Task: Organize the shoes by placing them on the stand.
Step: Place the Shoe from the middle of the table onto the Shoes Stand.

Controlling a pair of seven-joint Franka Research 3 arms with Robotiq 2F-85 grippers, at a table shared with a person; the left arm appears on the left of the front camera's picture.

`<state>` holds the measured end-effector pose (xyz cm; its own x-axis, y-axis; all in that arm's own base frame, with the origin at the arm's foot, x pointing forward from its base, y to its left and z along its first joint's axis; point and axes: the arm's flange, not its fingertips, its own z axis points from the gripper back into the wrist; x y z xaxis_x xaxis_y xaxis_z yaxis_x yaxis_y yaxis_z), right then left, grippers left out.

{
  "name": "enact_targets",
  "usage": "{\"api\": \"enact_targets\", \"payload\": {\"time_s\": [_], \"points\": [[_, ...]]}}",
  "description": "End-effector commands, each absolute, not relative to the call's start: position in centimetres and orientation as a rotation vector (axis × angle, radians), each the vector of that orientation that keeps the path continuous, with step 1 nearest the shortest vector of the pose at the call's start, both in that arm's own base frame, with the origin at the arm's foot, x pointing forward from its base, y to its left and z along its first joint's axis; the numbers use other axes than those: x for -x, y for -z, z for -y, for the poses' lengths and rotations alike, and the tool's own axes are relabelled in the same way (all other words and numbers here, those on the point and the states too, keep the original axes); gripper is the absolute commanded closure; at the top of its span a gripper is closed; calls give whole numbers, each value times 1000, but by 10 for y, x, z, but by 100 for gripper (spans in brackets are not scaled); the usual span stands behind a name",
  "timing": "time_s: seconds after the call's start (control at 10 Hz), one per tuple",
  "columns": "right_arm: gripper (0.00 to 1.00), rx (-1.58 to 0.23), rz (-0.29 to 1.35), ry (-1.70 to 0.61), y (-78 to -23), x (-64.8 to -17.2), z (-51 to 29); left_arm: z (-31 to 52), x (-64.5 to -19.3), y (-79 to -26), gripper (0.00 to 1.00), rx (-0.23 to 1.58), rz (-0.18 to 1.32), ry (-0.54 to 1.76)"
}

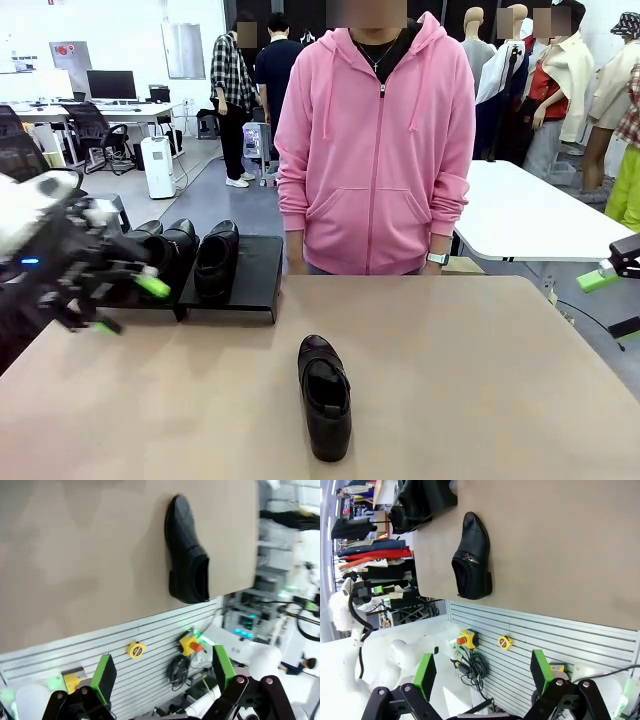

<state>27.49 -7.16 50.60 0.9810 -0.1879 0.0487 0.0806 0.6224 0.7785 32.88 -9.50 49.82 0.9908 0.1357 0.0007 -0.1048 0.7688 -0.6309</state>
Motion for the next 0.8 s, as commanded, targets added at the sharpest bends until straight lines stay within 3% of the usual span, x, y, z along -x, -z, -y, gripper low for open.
{"api": "enact_targets", "payload": {"time_s": [0.0, 0.2, 0.4, 0.5, 0.7], "points": [[0, -911, 137, 142, -509, -276, 73, 219, -354, -502, 0, 310, -93, -76], [0, -911, 137, 142, -509, -276, 73, 310, -380, -470, 0, 132, -137, -56], [0, -911, 137, 142, -509, -276, 73, 365, -386, -449, 0, 82, -87, -20], [0, -911, 137, 142, -509, -276, 73, 371, -381, -447, 0, 39, -69, -15], [0, -911, 137, 142, -509, -276, 73, 356, -360, -441, 0, 134, -114, -14]]}}
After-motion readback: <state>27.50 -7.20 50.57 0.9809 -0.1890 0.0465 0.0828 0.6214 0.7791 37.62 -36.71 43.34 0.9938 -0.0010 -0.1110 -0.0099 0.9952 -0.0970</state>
